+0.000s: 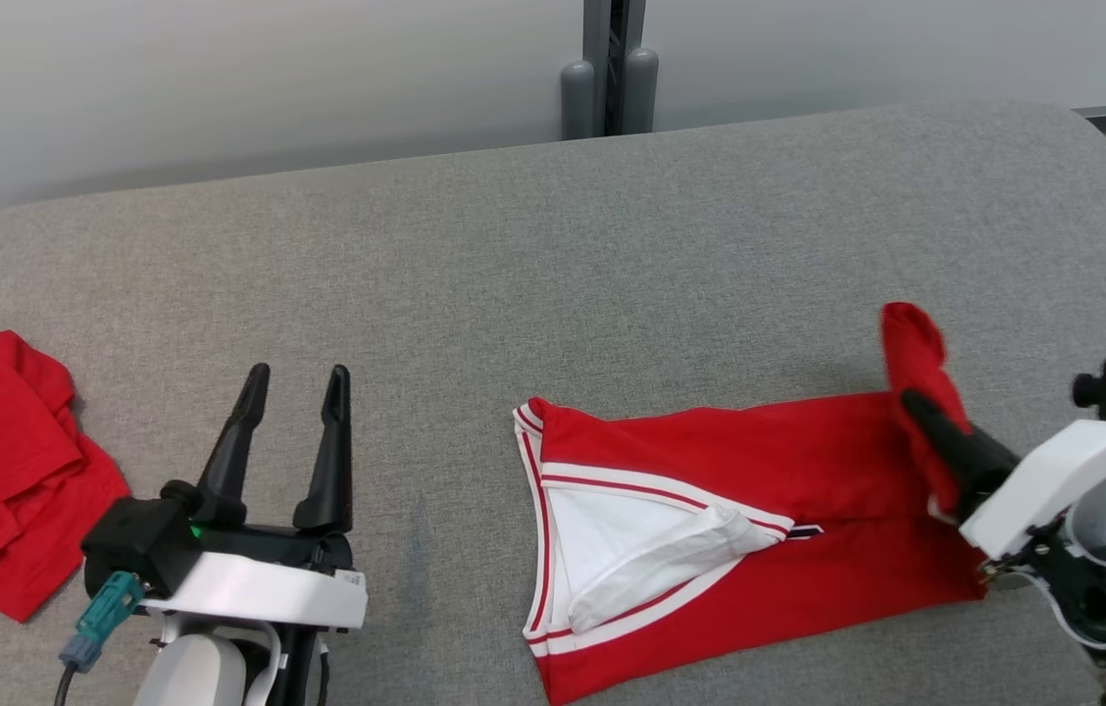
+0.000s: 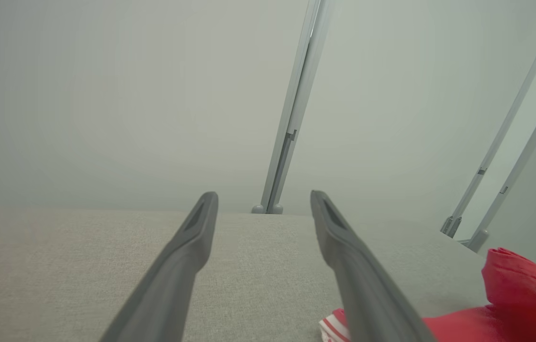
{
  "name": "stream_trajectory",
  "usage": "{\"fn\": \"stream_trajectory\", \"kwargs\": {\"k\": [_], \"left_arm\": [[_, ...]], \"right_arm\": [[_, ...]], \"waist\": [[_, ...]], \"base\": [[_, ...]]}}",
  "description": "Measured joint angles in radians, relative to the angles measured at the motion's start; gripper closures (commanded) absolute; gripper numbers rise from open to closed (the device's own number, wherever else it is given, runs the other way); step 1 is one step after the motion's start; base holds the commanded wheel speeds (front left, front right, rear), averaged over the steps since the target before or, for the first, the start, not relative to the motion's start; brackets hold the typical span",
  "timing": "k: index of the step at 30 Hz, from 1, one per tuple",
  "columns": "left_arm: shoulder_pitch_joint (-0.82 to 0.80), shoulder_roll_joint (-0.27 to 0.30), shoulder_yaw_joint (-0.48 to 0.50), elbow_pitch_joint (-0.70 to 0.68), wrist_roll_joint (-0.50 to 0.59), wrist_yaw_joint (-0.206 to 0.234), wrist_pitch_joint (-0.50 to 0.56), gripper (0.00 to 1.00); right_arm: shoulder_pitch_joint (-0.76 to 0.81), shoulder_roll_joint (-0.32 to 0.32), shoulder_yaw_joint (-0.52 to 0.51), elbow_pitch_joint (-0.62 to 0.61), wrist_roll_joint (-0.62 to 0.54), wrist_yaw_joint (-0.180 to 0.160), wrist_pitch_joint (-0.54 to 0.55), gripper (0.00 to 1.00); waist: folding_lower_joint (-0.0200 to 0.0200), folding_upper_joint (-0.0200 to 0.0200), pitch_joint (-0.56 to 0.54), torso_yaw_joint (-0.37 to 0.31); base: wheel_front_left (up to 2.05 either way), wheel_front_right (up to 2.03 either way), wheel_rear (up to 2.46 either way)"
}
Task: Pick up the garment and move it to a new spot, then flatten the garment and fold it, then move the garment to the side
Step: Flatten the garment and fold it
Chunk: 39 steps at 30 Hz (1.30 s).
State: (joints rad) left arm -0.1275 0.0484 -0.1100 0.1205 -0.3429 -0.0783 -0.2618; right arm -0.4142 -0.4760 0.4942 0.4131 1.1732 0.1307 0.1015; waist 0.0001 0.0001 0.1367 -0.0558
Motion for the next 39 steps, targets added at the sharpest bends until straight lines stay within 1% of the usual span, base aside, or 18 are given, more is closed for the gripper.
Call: {"fn": "stream_trajectory", "kwargs": {"k": [4, 7, 13, 18, 23, 26, 33, 34, 35, 36, 37, 38, 39], "left_arm": [[-0.003, 0.000, 0.027, 0.000, 0.003, -0.004, 0.000, 0.00], [-0.003, 0.001, 0.033, 0.002, 0.003, -0.009, 0.000, 0.00], [-0.003, 0.000, 0.035, 0.006, 0.006, -0.013, 0.000, 0.00], [-0.004, 0.000, 0.030, 0.007, 0.003, -0.013, 0.000, 0.00], [-0.005, 0.001, 0.017, 0.009, -0.007, -0.011, 0.000, 0.00], [-0.005, 0.000, 0.004, 0.009, -0.020, -0.008, 0.000, 0.00], [-0.004, 0.001, -0.014, 0.014, -0.029, -0.003, 0.000, 0.00], [-0.004, 0.001, -0.016, 0.014, -0.029, -0.003, 0.000, 0.00], [-0.004, 0.001, -0.018, 0.014, -0.029, -0.003, 0.000, 0.00], [-0.004, 0.000, -0.020, 0.014, -0.029, -0.003, 0.000, 0.00], [-0.004, 0.000, -0.021, 0.014, -0.029, -0.003, 0.000, 0.00], [-0.004, 0.000, -0.021, 0.014, -0.029, -0.003, 0.000, 0.00], [-0.004, 0.001, -0.020, 0.015, -0.029, -0.003, 0.000, 0.00]], "right_arm": [[0.031, 0.055, -0.006, -0.098, 0.029, 0.000, 0.068, 1.00], [0.059, 0.114, -0.014, -0.164, 0.066, 0.000, 0.129, 1.00], [0.095, 0.202, -0.026, -0.248, 0.048, 0.000, 0.223, 1.00], [0.117, 0.301, -0.059, -0.260, 0.007, 0.000, 0.275, 1.00], [0.135, 0.381, -0.105, -0.221, -0.057, 0.000, 0.300, 1.00], [0.141, 0.407, -0.128, -0.205, -0.079, 0.000, 0.312, 1.00], [0.174, 0.424, -0.149, -0.187, -0.104, 0.000, 0.348, 1.00], [0.177, 0.426, -0.150, -0.187, -0.111, 0.000, 0.348, 0.87], [0.179, 0.426, -0.147, -0.187, -0.109, 0.000, 0.348, 0.55], [0.179, 0.425, -0.141, -0.188, -0.102, 0.000, 0.347, 0.51], [0.179, 0.426, -0.134, -0.190, -0.095, 0.000, 0.345, 0.29], [0.179, 0.426, -0.126, -0.190, -0.090, 0.000, 0.338, 0.00], [0.179, 0.427, -0.123, -0.188, -0.091, 0.000, 0.329, 0.00]], "waist": [[0.0000, 0.0000, 0.003, 0.003], [0.0000, 0.0000, 0.004, 0.009], [-0.0001, 0.0000, 0.004, 0.026], [0.0000, 0.0000, 0.008, 0.049], [0.0000, 0.0000, 0.014, 0.081], [-0.0001, 0.0000, 0.020, 0.104], [0.0000, 0.0000, 0.023, 0.148], [0.0000, 0.0000, 0.023, 0.152], [0.0000, 0.0000, 0.023, 0.155], [0.0000, 0.0000, 0.024, 0.158], [-0.0001, 0.0000, 0.024, 0.160], [0.0000, 0.0000, 0.024, 0.161], [0.0000, 0.0000, 0.023, 0.162]], "base": [[0.00, 0.00, 0.00], [0.00, 0.00, 0.00], [0.00, 0.00, 0.00], [0.00, 0.00, 0.00], [0.00, 0.00, 0.00], [0.00, 0.00, 0.00], [0.00, 0.00, 0.00], [0.00, 0.00, 0.00], [0.00, 0.00, 0.00], [0.00, 0.00, 0.00], [0.00, 0.00, 0.00], [0.00, 0.00, 0.00], [0.00, 0.00, 0.00]]}}
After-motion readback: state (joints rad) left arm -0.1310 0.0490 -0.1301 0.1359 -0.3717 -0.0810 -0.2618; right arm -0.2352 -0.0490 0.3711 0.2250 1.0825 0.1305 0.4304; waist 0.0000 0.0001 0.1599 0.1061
